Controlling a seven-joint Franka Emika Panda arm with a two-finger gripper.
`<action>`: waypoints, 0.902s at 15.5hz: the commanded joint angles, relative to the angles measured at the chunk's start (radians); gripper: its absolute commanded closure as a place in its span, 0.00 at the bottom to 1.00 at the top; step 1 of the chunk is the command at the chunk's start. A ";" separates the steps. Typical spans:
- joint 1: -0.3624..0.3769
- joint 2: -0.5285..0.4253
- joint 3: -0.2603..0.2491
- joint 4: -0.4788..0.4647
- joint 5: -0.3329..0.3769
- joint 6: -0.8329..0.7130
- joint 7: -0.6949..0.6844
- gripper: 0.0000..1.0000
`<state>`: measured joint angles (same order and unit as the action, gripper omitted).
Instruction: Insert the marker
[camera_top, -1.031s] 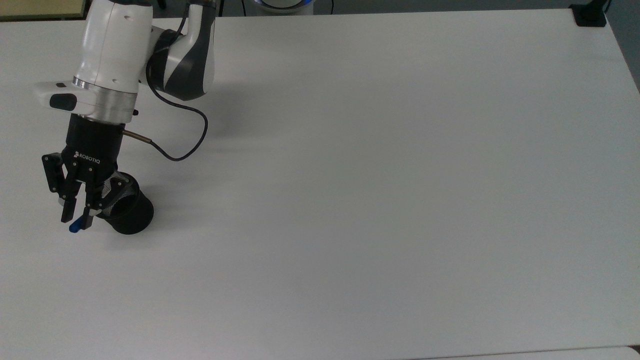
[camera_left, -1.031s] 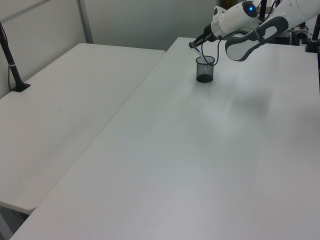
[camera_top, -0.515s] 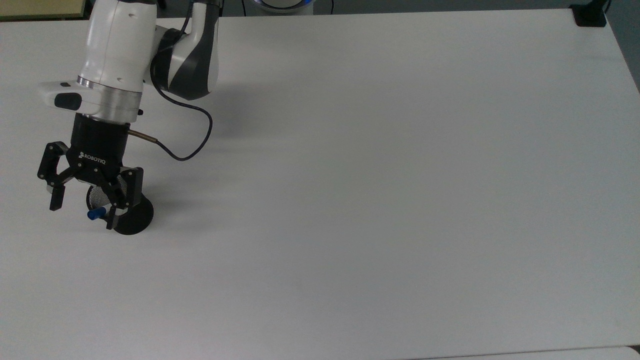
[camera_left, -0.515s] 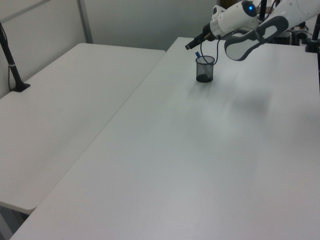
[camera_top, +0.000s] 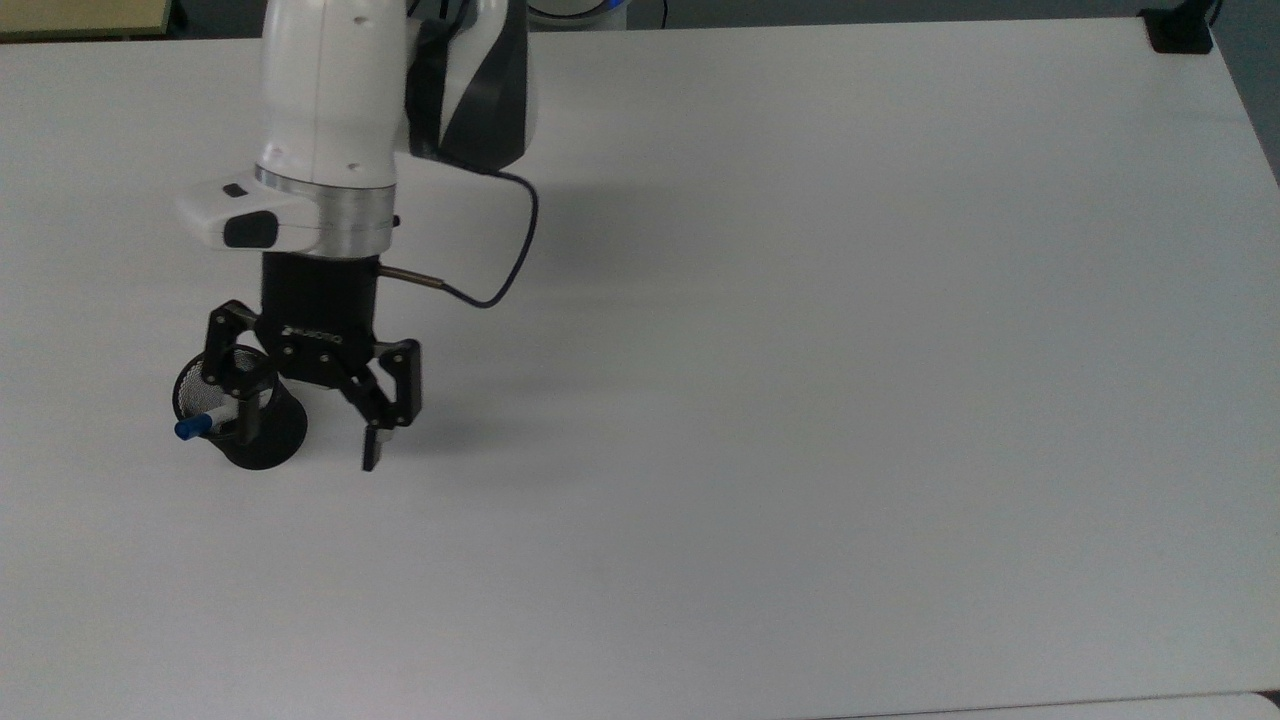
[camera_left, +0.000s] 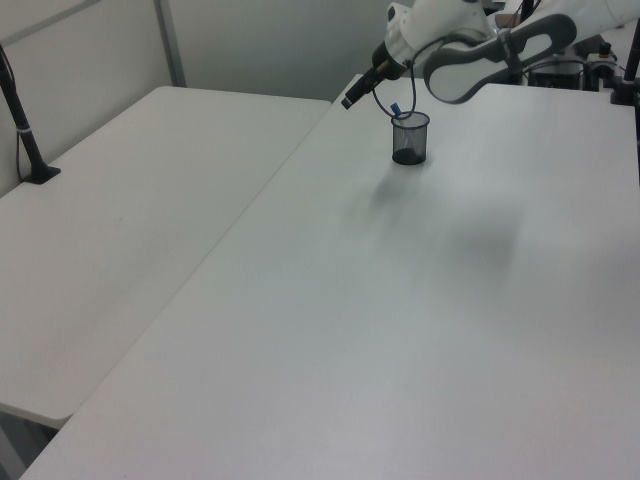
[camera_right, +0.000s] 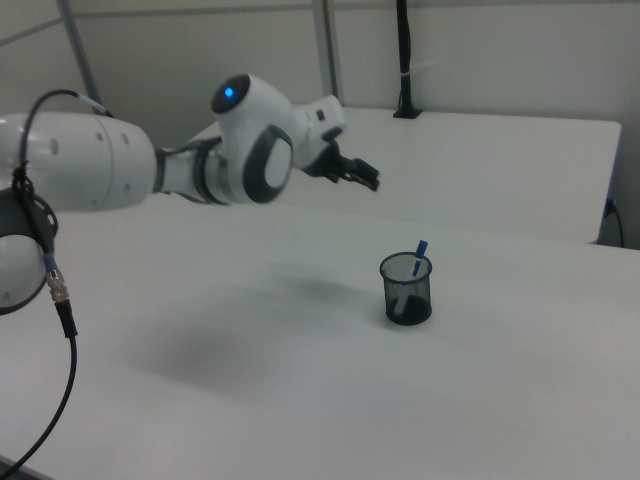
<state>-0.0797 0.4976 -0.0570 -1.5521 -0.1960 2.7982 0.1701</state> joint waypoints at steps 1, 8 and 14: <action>0.046 -0.120 0.052 -0.019 0.018 -0.254 0.009 0.00; 0.147 -0.299 0.051 -0.025 0.040 -0.788 0.046 0.00; 0.187 -0.428 0.036 -0.086 0.088 -1.003 0.031 0.00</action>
<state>0.0898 0.1518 0.0028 -1.5658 -0.1682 1.8675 0.2075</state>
